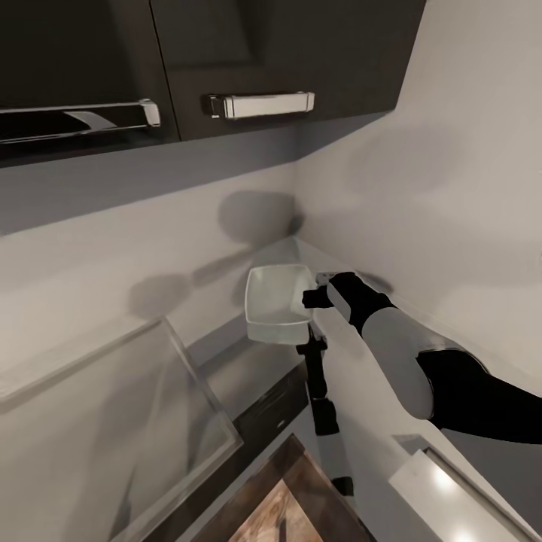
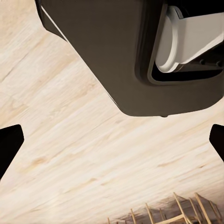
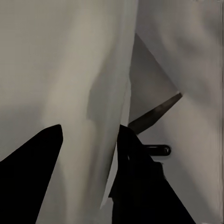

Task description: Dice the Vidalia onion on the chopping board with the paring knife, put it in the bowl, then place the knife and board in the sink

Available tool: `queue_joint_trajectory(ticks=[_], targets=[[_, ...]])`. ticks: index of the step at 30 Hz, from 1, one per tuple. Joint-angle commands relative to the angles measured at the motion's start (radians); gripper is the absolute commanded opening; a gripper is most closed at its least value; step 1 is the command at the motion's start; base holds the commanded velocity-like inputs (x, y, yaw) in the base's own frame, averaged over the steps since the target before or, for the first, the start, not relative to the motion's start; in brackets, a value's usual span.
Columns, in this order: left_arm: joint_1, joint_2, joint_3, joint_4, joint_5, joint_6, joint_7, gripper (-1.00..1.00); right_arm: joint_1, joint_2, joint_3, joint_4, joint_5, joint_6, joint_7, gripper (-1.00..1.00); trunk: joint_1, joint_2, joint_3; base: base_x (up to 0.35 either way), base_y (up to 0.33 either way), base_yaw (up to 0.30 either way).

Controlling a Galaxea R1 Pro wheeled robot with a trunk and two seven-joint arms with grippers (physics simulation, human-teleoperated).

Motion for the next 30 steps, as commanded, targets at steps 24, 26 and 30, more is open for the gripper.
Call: queue_joint_trajectory(ticks=[24, 26, 30], targets=[[-0.001, 0.003, -0.006, 0.001, 0.004, 0.001, -0.004, 1.0, -0.001, 0.004, 0.006, -0.001, -0.003, 0.005, 0.006, -1.0, 0.001, -0.002, 0.016, -0.052, 0.027, 0.0], [-0.001, 0.003, -0.006, 0.001, 0.004, 0.001, -0.004, 1.0, -0.001, 0.006, 0.006, -0.001, -0.003, 0.005, 0.006, -1.0, 0.001, -0.002, 0.016, -0.273, 0.152, 0.0], [-0.001, 0.003, -0.006, 0.001, 0.004, 0.001, -0.004, 1.0, -0.001, 0.018, 0.005, 0.001, -0.003, 0.004, 0.008, -1.0, 0.001, -0.002, 0.016, -0.275, 0.159, 0.0]])
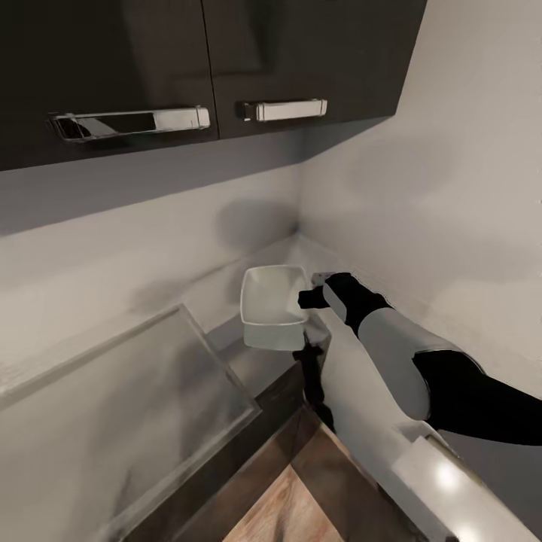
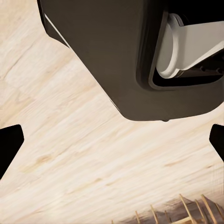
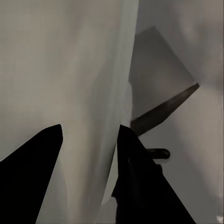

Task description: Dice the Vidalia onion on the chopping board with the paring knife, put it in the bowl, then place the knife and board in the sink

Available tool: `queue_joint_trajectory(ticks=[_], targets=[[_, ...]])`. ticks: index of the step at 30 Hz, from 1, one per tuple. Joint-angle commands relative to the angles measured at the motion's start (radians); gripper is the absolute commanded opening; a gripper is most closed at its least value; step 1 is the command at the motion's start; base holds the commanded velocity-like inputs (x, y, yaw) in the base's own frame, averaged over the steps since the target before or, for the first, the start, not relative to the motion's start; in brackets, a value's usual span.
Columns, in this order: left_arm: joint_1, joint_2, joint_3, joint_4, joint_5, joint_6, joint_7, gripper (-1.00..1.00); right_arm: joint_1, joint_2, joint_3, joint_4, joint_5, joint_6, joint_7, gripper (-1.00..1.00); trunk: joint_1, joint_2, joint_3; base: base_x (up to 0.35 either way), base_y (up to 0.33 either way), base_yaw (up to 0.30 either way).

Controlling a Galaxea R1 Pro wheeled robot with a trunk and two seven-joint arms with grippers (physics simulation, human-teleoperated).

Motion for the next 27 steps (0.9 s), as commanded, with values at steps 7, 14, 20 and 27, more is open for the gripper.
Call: queue_joint_trajectory(ticks=[7, 14, 20, 27], targets=[[-0.001, 0.003, -0.006, 0.001, 0.004, 0.0, -0.004, 1.0, -0.001, 0.023, 0.004, -0.003, -0.002, 0.004, 0.004, -1.0, 0.0, -0.002, -0.002, -0.276, 0.165, 0.0], [-0.002, 0.011, -0.006, 0.0, 0.004, -0.025, -0.001, 1.0, -0.001, 0.023, 0.003, -0.013, 0.0, -0.055, 0.0, -1.0, 0.0, -0.002, -0.001, -0.297, 0.133, 0.0], [-0.001, 0.009, -0.006, 0.0, 0.004, -0.08, -0.001, 1.0, -0.001, 0.023, 0.003, -0.004, 0.003, -0.125, -0.002, -1.0, 0.0, -0.002, 0.007, -0.318, 0.019, 0.0], [-0.001, 0.004, -0.006, -0.002, 0.005, -0.086, -0.002, 1.0, 0.001, 0.023, 0.003, 0.016, 0.001, -0.183, -0.006, -1.0, 0.0, -0.002, 0.018, -0.314, 0.001, 0.0]])
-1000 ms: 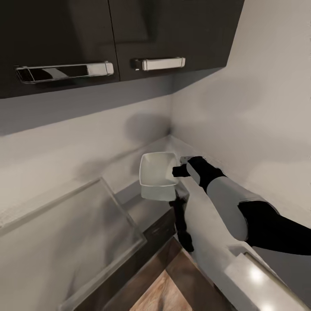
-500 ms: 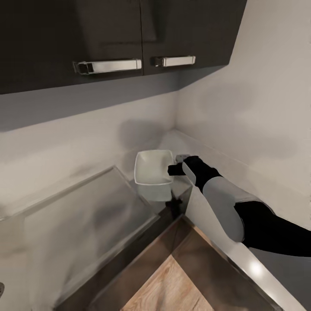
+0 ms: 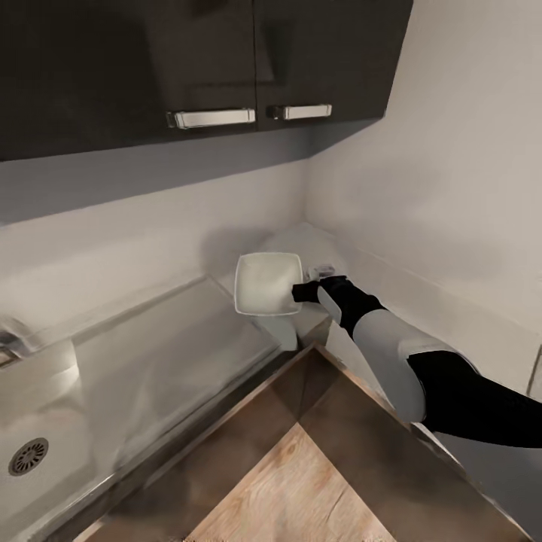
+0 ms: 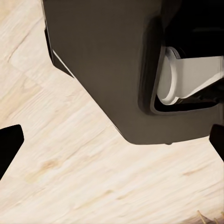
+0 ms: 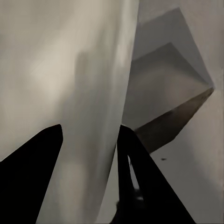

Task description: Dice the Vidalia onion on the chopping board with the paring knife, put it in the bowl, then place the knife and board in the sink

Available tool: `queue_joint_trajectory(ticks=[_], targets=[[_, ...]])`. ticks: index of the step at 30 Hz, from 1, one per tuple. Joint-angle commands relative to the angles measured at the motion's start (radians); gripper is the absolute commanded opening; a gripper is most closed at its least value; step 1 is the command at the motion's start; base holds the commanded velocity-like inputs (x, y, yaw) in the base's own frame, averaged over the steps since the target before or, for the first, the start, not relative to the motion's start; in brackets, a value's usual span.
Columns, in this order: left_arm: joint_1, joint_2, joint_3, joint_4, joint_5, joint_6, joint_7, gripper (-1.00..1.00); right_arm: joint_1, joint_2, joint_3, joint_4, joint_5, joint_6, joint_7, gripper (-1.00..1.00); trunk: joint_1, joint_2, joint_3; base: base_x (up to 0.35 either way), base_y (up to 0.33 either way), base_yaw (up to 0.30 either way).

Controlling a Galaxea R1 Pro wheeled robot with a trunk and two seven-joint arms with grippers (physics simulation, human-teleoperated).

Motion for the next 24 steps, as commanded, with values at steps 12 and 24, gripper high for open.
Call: queue_joint_trajectory(ticks=[12, 24], targets=[[-0.001, -0.001, -0.005, 0.002, 0.028, -0.002, -0.003, 1.0, 0.0, 0.0, 0.003, 0.012, -0.009, -0.043, -0.005, -1.0, 0.0, -0.002, 0.017, -0.059, 0.0, 0.0], [-0.001, 0.003, 0.0, 0.002, 0.052, -0.002, -0.003, 1.0, 0.0, 0.0, 0.003, 0.013, -0.009, -0.042, -0.002, -1.0, 0.0, -0.002, 0.034, 0.0, 0.0, 0.007]])
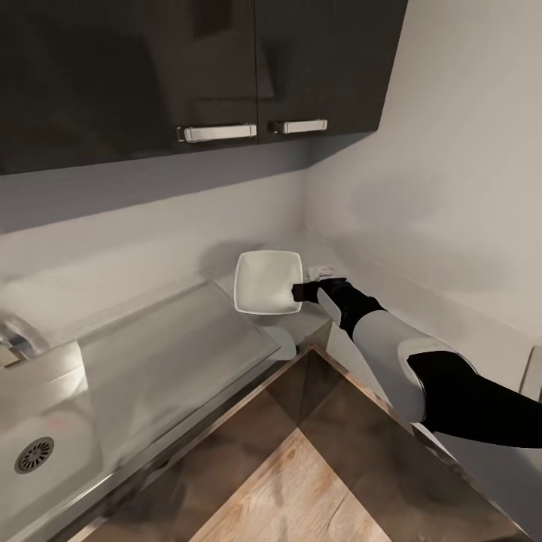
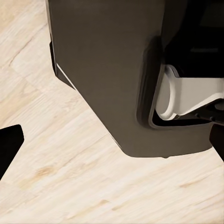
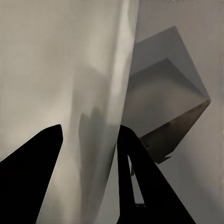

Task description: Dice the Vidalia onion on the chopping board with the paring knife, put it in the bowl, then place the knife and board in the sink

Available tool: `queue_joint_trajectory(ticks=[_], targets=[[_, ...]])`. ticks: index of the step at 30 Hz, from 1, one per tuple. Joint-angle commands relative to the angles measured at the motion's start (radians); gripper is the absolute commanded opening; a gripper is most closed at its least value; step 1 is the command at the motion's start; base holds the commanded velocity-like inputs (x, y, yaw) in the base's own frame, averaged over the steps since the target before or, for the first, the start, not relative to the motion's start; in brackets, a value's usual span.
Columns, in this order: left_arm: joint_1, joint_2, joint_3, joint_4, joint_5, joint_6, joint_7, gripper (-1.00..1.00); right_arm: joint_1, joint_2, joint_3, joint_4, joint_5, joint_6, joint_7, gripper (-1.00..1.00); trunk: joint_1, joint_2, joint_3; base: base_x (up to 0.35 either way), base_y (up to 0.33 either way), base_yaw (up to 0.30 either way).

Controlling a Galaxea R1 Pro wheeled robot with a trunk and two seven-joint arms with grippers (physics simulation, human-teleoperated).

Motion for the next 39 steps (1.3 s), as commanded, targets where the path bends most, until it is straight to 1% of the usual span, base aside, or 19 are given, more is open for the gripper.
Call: queue_joint_trajectory(ticks=[1, 12, 25, 32, 34, 39], targets=[[-0.001, 0.0, -0.005, 0.003, 0.008, -0.001, -0.005, 1.0, -0.001, 0.0, 0.003, -0.002, -0.001, 0.005, 0.0, -1.0, 0.001, -0.002, -0.002, 0.0, 0.0, 0.003], [-0.001, -0.001, -0.005, 0.003, 0.008, -0.001, -0.005, 1.0, -0.001, 0.0, 0.003, -0.002, -0.002, 0.005, 0.0, -1.0, 0.001, -0.002, -0.001, -0.026, 0.0, 0.0], [-0.001, 0.001, -0.005, 0.003, 0.008, -0.001, -0.005, 1.0, -0.001, 0.0, 0.003, 0.001, -0.003, 0.005, 0.003, -1.0, 0.001, -0.002, -0.001, -0.293, 0.0, 0.0], [-0.001, 0.002, -0.005, 0.003, 0.008, -0.001, -0.005, 1.0, -0.001, 0.0, 0.003, 0.001, -0.004, 0.005, 0.004, -1.0, 0.001, -0.002, -0.001, -0.038, 0.0, 0.0], [-0.001, 0.008, -0.005, 0.003, 0.008, -0.001, -0.005, 1.0, -0.001, 0.0, 0.003, 0.001, -0.004, 0.005, 0.004, -1.0, 0.001, -0.002, -0.001, -0.002, 0.0, 0.0], [-0.001, 0.013, -0.005, 0.003, 0.008, -0.001, -0.005, 1.0, -0.001, 0.0, 0.003, 0.001, -0.004, 0.005, 0.005, -1.0, 0.001, -0.002, -0.001, 0.0, 0.0, 0.0]])
